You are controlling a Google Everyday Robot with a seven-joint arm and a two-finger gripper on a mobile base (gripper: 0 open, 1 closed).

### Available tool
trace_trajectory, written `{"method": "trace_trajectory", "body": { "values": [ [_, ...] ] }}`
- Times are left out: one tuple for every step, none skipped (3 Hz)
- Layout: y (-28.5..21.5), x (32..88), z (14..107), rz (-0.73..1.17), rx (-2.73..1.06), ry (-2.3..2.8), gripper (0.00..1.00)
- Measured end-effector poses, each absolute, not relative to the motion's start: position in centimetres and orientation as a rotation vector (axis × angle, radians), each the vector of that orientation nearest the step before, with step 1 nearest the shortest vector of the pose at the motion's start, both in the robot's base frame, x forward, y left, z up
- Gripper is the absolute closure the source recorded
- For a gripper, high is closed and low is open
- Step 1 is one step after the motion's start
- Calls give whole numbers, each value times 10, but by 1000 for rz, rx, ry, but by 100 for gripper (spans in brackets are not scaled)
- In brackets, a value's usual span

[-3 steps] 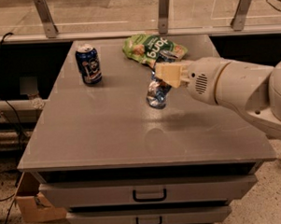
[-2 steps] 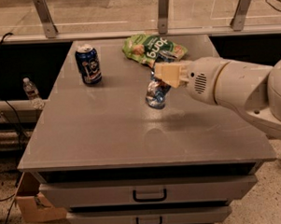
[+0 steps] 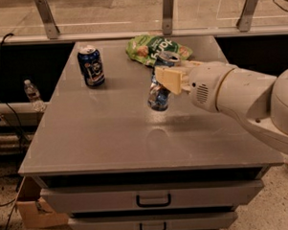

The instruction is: Place redbull can upright

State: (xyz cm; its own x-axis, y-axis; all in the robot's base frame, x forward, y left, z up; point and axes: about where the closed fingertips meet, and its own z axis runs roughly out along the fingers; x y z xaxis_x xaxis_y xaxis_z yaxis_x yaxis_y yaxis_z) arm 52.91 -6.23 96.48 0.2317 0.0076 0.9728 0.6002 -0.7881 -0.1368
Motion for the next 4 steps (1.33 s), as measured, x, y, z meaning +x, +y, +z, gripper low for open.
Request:
{"method": "trace_trajectory", "body": {
  "values": [
    [-58, 525, 959, -1642, -2019, -643, 100],
    [-52, 520, 952, -1681, -2032, -731, 100],
    [-47, 516, 944, -1708, -2017, -769, 100],
    [-42, 513, 932, -1735, -1977, -795, 100]
  ]
}}
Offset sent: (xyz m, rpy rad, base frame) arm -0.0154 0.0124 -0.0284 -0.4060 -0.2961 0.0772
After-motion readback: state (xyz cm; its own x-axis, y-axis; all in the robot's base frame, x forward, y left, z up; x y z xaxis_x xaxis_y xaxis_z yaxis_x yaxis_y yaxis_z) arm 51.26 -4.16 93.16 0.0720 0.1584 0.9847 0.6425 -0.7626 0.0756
